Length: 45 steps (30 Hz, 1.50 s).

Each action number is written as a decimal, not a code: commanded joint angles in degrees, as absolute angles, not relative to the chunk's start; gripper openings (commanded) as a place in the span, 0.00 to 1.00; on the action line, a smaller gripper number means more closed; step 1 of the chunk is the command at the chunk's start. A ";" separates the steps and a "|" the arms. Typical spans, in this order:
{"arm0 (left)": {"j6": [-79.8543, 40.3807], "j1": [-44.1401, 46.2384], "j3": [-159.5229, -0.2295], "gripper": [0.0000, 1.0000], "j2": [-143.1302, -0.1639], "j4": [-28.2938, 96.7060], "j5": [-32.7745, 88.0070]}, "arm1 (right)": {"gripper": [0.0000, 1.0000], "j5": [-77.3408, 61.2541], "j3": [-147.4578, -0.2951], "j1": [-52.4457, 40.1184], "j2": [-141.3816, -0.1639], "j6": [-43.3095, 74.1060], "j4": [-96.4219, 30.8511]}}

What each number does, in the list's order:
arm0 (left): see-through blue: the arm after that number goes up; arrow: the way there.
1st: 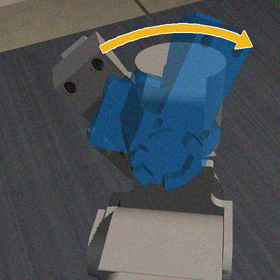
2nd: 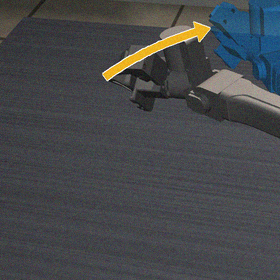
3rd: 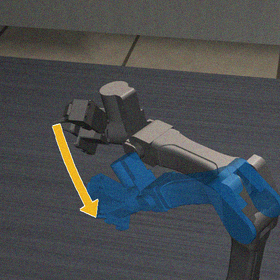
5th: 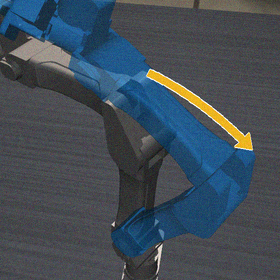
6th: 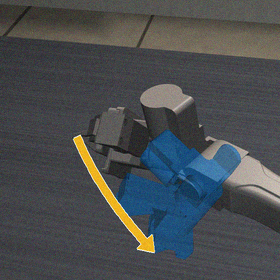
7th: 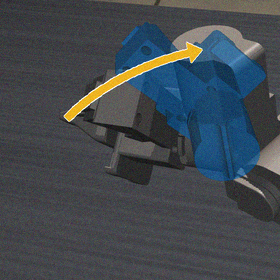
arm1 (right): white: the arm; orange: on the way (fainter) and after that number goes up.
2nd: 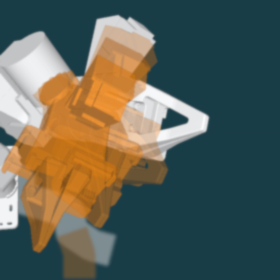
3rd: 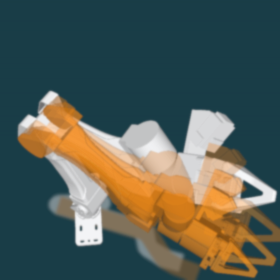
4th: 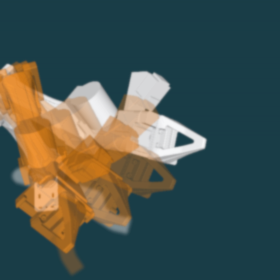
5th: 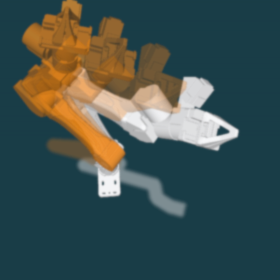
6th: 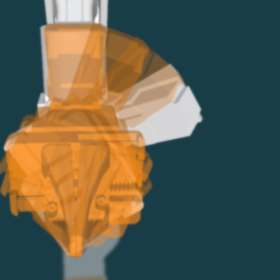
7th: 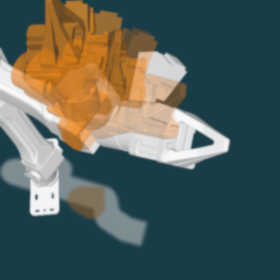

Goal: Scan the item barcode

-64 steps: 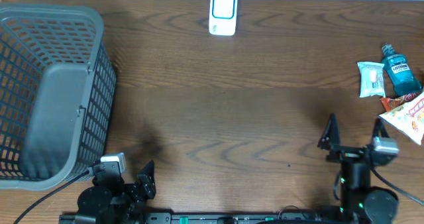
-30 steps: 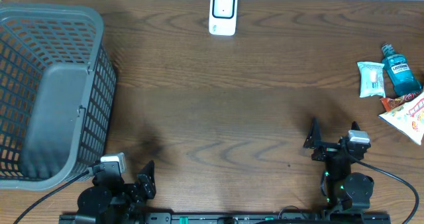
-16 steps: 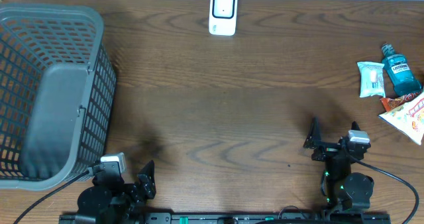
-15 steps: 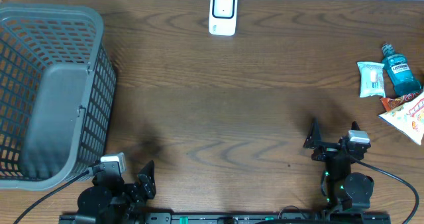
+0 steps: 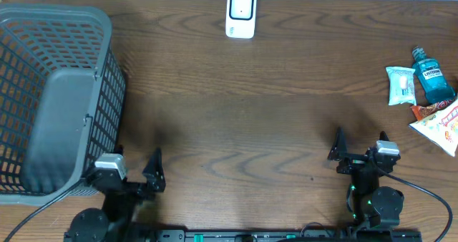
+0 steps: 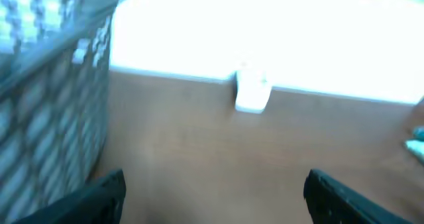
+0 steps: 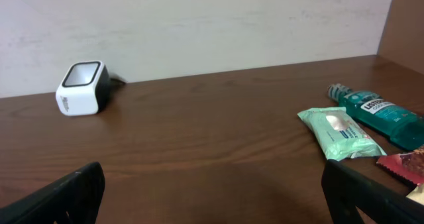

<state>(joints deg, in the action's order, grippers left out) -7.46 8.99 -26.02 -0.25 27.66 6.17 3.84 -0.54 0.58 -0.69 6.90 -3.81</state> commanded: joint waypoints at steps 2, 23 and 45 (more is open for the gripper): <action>2.96 8.80 -19.00 0.86 -0.14 14.09 11.68 | 0.99 3.97 -0.32 -0.10 -0.34 6.15 -3.88; 3.40 8.80 -0.23 0.86 -0.10 1.26 2.24 | 0.99 3.97 -0.32 -0.10 -0.34 6.13 -3.88; 0.56 8.73 -0.23 0.86 -0.10 4.25 0.71 | 0.99 3.95 -0.32 -0.10 -0.34 6.15 -3.90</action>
